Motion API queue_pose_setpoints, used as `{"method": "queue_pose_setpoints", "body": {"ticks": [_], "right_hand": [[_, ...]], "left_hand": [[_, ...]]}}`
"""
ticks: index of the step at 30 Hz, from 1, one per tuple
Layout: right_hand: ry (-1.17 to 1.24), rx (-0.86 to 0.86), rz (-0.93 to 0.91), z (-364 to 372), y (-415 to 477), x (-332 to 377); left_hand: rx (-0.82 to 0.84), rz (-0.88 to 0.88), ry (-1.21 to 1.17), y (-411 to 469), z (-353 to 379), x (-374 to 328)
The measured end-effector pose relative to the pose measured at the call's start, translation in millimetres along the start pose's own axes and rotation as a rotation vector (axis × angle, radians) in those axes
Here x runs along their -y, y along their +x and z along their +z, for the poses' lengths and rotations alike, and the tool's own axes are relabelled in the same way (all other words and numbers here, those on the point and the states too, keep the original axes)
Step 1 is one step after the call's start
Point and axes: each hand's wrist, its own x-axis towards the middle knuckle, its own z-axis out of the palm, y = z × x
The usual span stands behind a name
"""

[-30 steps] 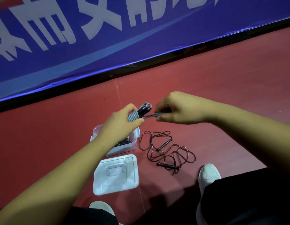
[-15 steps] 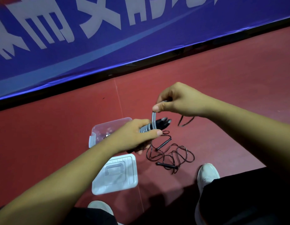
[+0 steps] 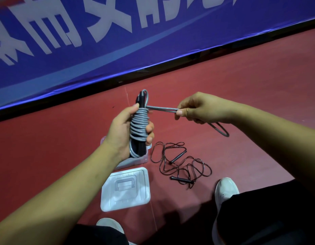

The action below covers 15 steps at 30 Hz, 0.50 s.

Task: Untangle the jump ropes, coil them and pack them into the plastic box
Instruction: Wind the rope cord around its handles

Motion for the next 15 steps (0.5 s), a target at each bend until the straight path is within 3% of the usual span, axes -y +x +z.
{"method": "queue_pose_setpoints", "body": {"ticks": [15], "right_hand": [[-0.035,-0.060,-0.028,-12,-5,4]], "left_hand": [[-0.053,-0.004,0.106,5,-15,-12]]}}
